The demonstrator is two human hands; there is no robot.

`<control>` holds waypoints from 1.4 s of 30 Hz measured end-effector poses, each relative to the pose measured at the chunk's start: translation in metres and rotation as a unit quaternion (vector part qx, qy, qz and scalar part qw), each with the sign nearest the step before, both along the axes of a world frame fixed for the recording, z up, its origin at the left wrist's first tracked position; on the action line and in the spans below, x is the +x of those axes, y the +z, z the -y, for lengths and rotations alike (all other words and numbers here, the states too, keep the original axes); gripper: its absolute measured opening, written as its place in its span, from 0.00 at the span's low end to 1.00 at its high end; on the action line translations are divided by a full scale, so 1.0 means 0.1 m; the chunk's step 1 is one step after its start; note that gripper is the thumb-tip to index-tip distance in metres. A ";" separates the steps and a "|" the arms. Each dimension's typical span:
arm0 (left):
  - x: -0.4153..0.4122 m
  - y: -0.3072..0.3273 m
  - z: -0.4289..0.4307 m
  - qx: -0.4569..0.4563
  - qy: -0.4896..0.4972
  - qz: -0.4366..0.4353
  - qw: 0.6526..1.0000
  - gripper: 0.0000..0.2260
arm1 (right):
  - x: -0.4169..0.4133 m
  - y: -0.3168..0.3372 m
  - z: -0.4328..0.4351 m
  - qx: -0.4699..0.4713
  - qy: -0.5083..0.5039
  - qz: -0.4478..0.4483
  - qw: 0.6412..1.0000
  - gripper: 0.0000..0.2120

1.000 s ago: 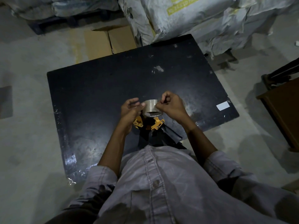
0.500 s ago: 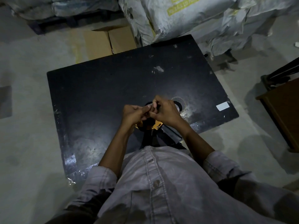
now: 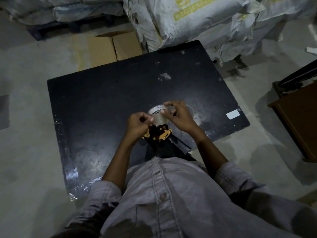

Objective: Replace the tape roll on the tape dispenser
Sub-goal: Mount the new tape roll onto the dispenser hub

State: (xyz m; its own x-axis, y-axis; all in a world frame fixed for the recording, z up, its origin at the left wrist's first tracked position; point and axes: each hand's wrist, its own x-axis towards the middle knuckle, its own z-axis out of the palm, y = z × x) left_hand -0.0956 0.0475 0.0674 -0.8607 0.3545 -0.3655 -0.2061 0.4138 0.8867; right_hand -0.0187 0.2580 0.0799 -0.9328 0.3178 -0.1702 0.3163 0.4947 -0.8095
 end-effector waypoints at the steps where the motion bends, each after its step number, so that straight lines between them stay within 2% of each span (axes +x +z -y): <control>1: -0.01 -0.01 0.01 -0.005 -0.013 -0.023 1.000 0.03 | 0.02 0.00 0.01 -0.033 -0.019 0.015 0.999 0.25; 3: 0.00 -0.05 0.05 -0.013 -0.044 -0.059 0.997 0.03 | 0.03 0.01 0.03 -0.108 -0.039 0.039 0.993 0.34; 5: 0.02 -0.08 0.10 -0.010 -0.063 -0.080 0.995 0.03 | 0.05 0.02 0.03 -0.147 -0.013 0.061 0.987 0.43; 7: 0.04 -0.09 0.13 -0.005 -0.063 -0.082 0.995 0.04 | 0.07 0.07 0.03 -0.119 0.026 0.079 0.989 0.50; 11: 0.07 -0.12 0.16 -0.014 -0.070 -0.117 0.991 0.04 | 0.06 0.09 0.02 -0.015 0.085 0.074 0.994 0.56; 16: 0.15 -0.18 0.18 -0.022 -0.059 -0.089 0.994 0.05 | 0.03 0.07 0.08 0.061 0.068 0.107 0.990 0.64; 20: 0.18 -0.20 0.20 0.004 -0.070 -0.076 0.995 0.09 | 0.02 0.07 0.11 0.073 0.044 0.120 0.989 0.70; 22: 0.18 -0.23 0.20 0.004 -0.063 -0.070 0.996 0.07 | 0.01 0.08 0.09 0.085 0.042 0.120 0.988 0.70; 26: 0.18 -0.28 0.19 -0.011 -0.048 -0.090 0.995 0.02 | 0.04 0.09 0.08 0.095 0.067 0.106 0.988 0.63; 32: 0.20 -0.37 0.20 -0.042 -0.067 -0.145 0.986 0.03 | 0.06 0.11 0.10 0.118 0.096 0.099 0.983 0.60; 36: 0.22 -0.39 0.21 -0.051 -0.073 -0.172 0.981 0.09 | 0.04 0.14 0.14 0.129 0.114 0.096 0.980 0.59; 39: 0.21 -0.42 0.22 -0.045 -0.085 -0.200 0.975 0.03 | 0.04 0.12 0.12 0.128 0.122 0.087 0.980 0.58; 42: 0.20 -0.42 0.21 -0.041 -0.097 -0.223 0.969 0.03 | 0.05 0.08 0.07 0.125 0.118 0.085 0.981 0.58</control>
State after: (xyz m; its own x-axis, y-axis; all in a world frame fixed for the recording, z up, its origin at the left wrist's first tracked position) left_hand -0.0754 0.0262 0.0251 -0.8595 0.5110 -0.0071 0.2784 0.4798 0.8320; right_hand -0.0132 0.2514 0.0874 -0.9502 0.1473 -0.2746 0.2889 0.7468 -0.5991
